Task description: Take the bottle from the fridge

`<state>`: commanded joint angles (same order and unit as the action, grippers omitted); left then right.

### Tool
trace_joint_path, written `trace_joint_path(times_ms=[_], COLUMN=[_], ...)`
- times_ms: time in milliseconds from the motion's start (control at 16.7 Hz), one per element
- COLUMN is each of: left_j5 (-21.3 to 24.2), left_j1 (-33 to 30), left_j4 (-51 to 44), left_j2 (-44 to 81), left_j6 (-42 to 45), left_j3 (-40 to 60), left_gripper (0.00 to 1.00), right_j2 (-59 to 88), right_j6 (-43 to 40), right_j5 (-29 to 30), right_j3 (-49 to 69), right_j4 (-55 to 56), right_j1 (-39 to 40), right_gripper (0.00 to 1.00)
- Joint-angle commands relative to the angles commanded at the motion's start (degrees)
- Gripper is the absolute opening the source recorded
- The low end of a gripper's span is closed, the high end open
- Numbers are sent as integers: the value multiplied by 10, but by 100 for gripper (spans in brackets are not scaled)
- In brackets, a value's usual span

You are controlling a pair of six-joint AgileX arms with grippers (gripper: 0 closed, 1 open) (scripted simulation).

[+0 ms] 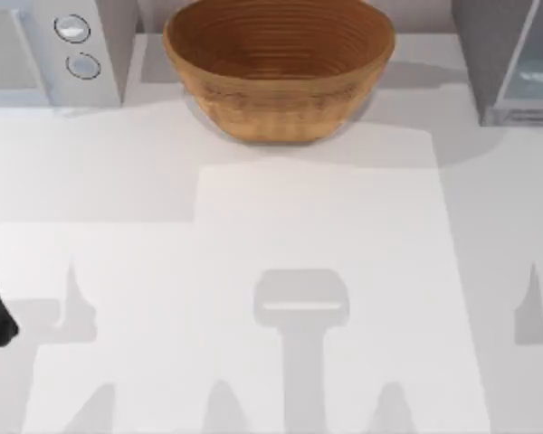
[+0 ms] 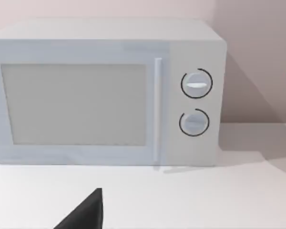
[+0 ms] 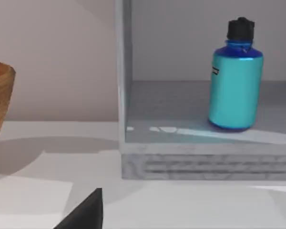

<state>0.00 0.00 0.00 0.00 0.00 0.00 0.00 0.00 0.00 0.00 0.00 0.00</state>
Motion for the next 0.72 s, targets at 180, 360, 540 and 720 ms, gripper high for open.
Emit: trace_joint_path(times_ms=[180,360,540,720], left_j5=[0,0,0,0], left_j1=[0,0,0,0], left_j4=[0,0,0,0], left_j2=[0,0,0,0], left_j6=[0,0,0,0], left_j3=[0,0,0,0], left_gripper=[100,100,100,100], right_j2=[6,59,166,322], right_j6=[0,-1,-2,-1], right_j5=[-2,-22,-55,-97], right_j3=[1,9,24,39], right_j4=[6,60,166,306], right_j1=[-2,-22,-57,-102], right_gripper=[100,100,100,100])
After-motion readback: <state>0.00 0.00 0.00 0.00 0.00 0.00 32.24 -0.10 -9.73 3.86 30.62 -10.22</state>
